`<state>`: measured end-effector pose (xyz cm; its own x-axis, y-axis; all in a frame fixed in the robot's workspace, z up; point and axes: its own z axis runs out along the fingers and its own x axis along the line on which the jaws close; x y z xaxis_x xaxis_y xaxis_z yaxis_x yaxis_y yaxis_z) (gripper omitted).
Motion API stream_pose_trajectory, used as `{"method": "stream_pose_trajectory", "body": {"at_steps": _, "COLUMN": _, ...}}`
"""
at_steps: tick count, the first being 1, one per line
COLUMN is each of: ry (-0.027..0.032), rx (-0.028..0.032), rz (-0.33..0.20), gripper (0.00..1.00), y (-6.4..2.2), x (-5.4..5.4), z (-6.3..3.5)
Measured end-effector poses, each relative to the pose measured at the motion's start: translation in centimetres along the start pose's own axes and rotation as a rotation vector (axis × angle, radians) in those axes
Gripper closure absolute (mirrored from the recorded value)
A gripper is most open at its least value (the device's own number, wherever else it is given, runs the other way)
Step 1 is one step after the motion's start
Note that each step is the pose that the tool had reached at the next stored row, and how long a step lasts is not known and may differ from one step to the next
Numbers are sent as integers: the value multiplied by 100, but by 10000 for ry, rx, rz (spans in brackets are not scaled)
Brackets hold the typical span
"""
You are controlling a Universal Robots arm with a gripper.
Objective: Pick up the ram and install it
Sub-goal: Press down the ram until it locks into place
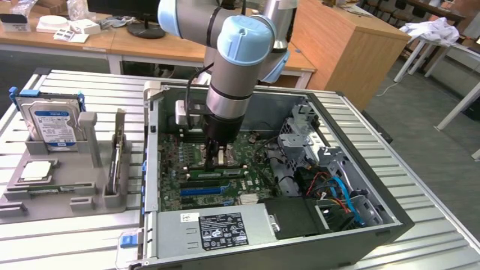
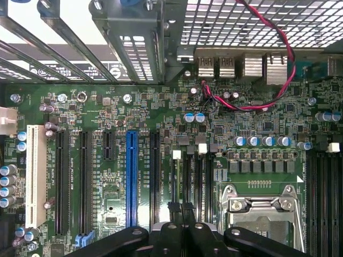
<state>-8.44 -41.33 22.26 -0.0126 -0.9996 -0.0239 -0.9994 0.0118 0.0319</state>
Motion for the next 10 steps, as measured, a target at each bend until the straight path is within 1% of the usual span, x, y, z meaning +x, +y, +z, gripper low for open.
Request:
{"method": "stream_pose_trajectory", "body": {"at_steps": 7, "ry": -7, "rx": 4, "rz": 0, "gripper": 89, "y": 0, "x": -1, "z": -3}}
{"method": "stream_pose_trajectory", "body": {"at_steps": 9, "ry": -16, "rx": 10, "rz": -1, "gripper": 89, "y": -1, "x": -3, "z": -20}}
{"method": "stream_pose_trajectory", "body": {"at_steps": 10, "ry": -6, "rx": 3, "rz": 0, "gripper": 89, "y": 1, "x": -2, "z": -38}}
